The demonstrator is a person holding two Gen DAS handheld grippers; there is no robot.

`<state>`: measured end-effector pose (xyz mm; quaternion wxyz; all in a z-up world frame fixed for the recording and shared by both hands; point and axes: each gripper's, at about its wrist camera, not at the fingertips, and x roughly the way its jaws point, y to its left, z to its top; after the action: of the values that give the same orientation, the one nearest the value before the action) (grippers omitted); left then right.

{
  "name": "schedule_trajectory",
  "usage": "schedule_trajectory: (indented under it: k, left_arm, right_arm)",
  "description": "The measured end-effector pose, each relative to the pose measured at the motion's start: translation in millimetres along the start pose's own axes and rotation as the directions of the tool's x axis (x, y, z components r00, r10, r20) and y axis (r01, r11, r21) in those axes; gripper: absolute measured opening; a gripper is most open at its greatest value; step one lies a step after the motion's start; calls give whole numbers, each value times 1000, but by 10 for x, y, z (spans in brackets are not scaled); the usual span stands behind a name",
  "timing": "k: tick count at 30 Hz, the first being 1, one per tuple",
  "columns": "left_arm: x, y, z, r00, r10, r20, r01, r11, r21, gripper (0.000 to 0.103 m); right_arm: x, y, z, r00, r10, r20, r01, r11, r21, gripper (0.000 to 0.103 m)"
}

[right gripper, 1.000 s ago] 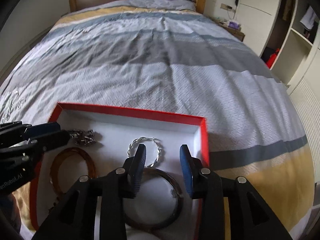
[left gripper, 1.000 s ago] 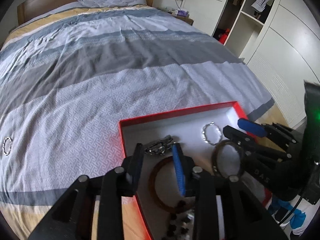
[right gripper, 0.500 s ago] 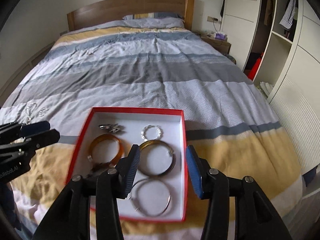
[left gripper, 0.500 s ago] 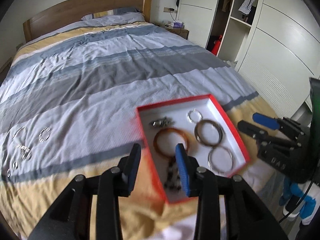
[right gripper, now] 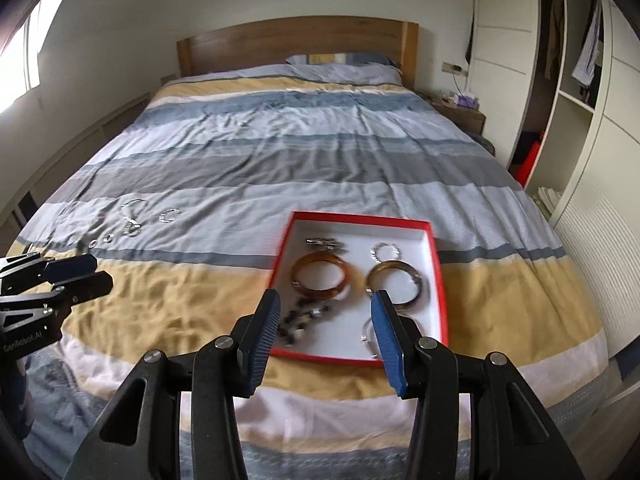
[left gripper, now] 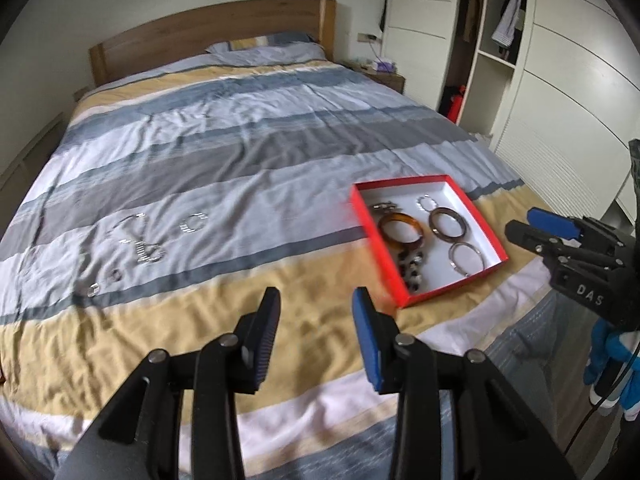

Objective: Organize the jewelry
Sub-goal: 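Move both tools back over the remaining silver rings and necklace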

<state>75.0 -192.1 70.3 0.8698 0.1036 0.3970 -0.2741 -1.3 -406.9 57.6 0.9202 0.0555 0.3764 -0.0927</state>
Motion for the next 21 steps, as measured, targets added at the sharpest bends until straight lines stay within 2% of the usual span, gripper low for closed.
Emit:
schedule_trajectory:
  k: [6,11,17,21]
  left_arm:
    - [-318,440,-245,999,34,31,-32,998,-61,42]
    - [-472,828,-504,996,71,47,-65,991,-117,42]
    - [-498,1394,-822,991,130,33,-122,977,-176,42]
    - [-423,1712,-970,989,148,27,-139,967,-215,42]
  right_arm:
    - [-287,386,-10,999,29,32,-28,998,-51,47]
    - [-368,667,9,997,67,40,-63,994,-91,47]
    - [-171,1014,37,992,124,18,-121,984,-132,47]
    - [126,1219,29,985,169,-16,-169,973,-156,47]
